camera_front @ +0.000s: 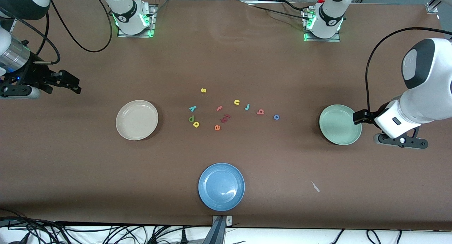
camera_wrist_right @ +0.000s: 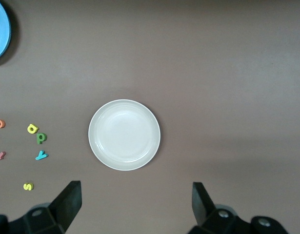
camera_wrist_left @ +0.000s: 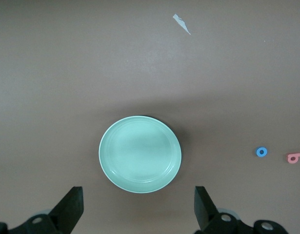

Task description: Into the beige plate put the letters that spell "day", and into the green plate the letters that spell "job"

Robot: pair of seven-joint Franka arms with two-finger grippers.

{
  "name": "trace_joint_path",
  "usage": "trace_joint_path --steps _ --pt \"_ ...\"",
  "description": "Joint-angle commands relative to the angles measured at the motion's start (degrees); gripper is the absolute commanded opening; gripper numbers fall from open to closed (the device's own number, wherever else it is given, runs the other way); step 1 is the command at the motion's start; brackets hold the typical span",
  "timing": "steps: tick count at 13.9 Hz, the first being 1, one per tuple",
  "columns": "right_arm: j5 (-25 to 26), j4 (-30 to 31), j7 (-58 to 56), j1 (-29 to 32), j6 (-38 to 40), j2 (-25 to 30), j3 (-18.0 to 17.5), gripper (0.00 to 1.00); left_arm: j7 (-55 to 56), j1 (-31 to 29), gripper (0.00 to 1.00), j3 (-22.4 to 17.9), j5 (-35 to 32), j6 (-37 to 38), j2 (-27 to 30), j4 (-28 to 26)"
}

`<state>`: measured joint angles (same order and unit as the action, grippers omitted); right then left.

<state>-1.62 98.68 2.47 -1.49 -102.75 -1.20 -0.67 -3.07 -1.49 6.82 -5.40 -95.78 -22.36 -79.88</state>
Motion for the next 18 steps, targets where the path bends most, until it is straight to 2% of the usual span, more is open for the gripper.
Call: trace_joint_path --steps 1,3,18 --pt "0.7 0.1 -0.4 -0.1 -0.3 0.2 0.0 1.0 -3.8 -0.9 1.0 0.0 3.5 -0.7 0.5 -0.7" --pt "0.7 0.1 -0.4 -0.1 -0.3 0.2 0.0 1.0 -3.9 -1.0 1.0 -0.2 5.1 -0.7 0.5 -0.7" --pt "0.7 0.1 0.1 -0.1 -0.4 0.2 -0.1 1.0 -4.0 -1.2 1.0 -0.3 5.1 -0.6 0.2 -0.7"
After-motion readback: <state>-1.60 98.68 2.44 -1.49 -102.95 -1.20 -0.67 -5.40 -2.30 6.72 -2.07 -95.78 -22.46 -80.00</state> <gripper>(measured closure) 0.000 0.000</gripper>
